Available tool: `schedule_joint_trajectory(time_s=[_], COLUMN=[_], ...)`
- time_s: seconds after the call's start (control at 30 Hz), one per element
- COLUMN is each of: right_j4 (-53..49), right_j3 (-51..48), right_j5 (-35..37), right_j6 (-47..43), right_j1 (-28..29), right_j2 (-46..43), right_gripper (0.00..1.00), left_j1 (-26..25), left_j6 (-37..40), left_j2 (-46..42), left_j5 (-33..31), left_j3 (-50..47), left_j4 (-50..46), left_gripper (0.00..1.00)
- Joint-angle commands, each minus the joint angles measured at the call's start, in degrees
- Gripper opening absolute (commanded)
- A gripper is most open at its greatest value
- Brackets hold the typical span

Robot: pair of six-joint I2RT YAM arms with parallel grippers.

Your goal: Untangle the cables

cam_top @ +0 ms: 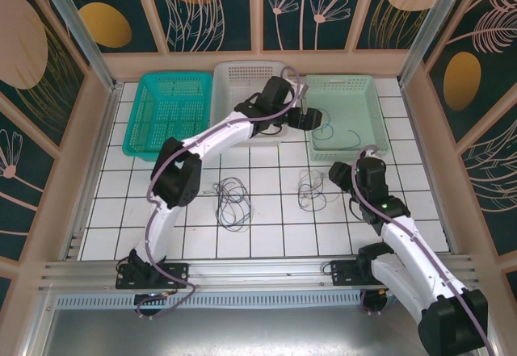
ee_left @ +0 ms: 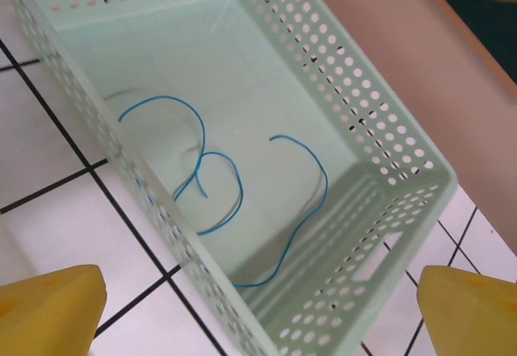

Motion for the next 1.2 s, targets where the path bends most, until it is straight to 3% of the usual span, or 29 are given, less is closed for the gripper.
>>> schedule_joint_trajectory(time_s=[0.0, 0.17, 0.4, 0.6, 0.8, 1.17], right_j4=[0.93, 0.84, 2.27, 3.84, 3.41, 1.88], right_j3=[0.77, 0.83, 0.25, 0.66, 1.51, 1.39], right_j5=[-4.48, -5.4, -3.83, -3.13, -3.53, -2.84], right_j6=[1.11, 2.34, 4.98, 5.81, 5.97, 6.66], right_j1=[1.04, 1.85, 1.15, 0.54, -0.93, -3.61], right_j2=[1.05, 1.19, 2.21, 3.32, 2.84, 0.08], right_gripper=[0.61, 0.62, 0.68, 0.68, 0.68, 0.69], left_j1=[0.3, 0.32, -1.46, -8.87, -9.88, -13.09], left_j6=[2.95, 9.67, 20.26, 29.03, 30.47, 33.5], left_j2=[-7.83, -16.17, -22.22, -20.72, -17.86, -13.22], left_j5=[-0.9, 4.53, 15.92, 8.06, 9.16, 5.5], left_j3=[-6.34, -18.85, -32.1, -33.52, -31.25, -29.16], left_j4=[7.84, 12.33, 9.33, 1.41, 0.08, -2.95], left_gripper=[0.99, 0.99, 0.9, 0.87, 0.85, 0.81])
